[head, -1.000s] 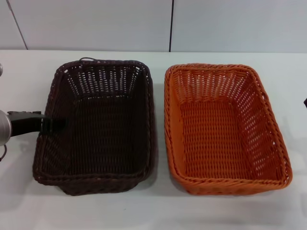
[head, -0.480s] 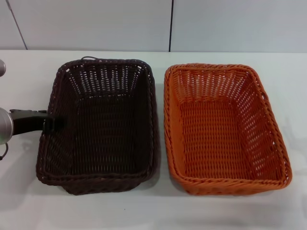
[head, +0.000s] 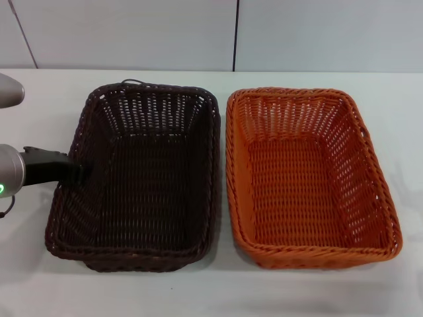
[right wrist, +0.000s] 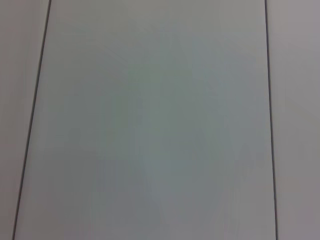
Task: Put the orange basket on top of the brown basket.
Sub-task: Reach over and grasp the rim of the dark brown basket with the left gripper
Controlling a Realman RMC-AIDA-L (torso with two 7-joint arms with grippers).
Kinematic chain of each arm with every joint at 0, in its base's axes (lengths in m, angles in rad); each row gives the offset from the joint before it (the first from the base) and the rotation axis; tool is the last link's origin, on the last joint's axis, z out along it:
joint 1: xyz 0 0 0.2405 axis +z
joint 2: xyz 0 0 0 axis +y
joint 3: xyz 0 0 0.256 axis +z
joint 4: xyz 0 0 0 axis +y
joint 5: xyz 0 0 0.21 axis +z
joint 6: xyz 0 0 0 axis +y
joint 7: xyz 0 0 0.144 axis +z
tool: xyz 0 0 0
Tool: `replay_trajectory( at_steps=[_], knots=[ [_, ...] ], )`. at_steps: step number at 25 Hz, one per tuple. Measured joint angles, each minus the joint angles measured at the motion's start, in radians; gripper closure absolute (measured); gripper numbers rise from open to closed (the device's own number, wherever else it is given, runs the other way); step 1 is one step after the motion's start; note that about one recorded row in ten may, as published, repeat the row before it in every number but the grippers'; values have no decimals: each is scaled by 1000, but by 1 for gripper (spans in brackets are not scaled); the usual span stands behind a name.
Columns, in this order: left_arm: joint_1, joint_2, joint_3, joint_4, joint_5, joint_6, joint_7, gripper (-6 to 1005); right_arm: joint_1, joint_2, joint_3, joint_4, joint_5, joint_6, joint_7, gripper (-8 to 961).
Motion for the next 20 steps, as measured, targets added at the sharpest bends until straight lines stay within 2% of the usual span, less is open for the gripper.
replay_trajectory(
  at_steps=[8, 10, 12, 13, 14, 16, 20],
  knots=[
    [-27, 1, -81, -6, -90, -86, 186, 763, 1, 0, 0, -4, 0, 0, -1, 126],
    [-82, 1, -201, -12, -106, -207, 350, 763, 1, 0, 0, -5, 0, 0, -1, 126],
    [-111, 1, -265, -3, -124, -275, 436, 763, 1, 0, 0, -8, 0, 0, -1, 126],
    [-111, 1, -265, -3, -124, -275, 436, 762, 1, 0, 0, -10, 0, 1, -1, 126],
    [-163, 2, -378, 23, -171, -389, 581, 762, 0, 0, -2, -12, 0, 5, -1, 126],
    [-208, 6, -470, 56, -204, -467, 672, 762, -2, 1, -9, -13, 0, 16, -1, 126],
    [-245, 12, -530, 85, -218, -519, 729, 767, -10, 4, -23, -18, 0, 43, -1, 126]
  ],
)
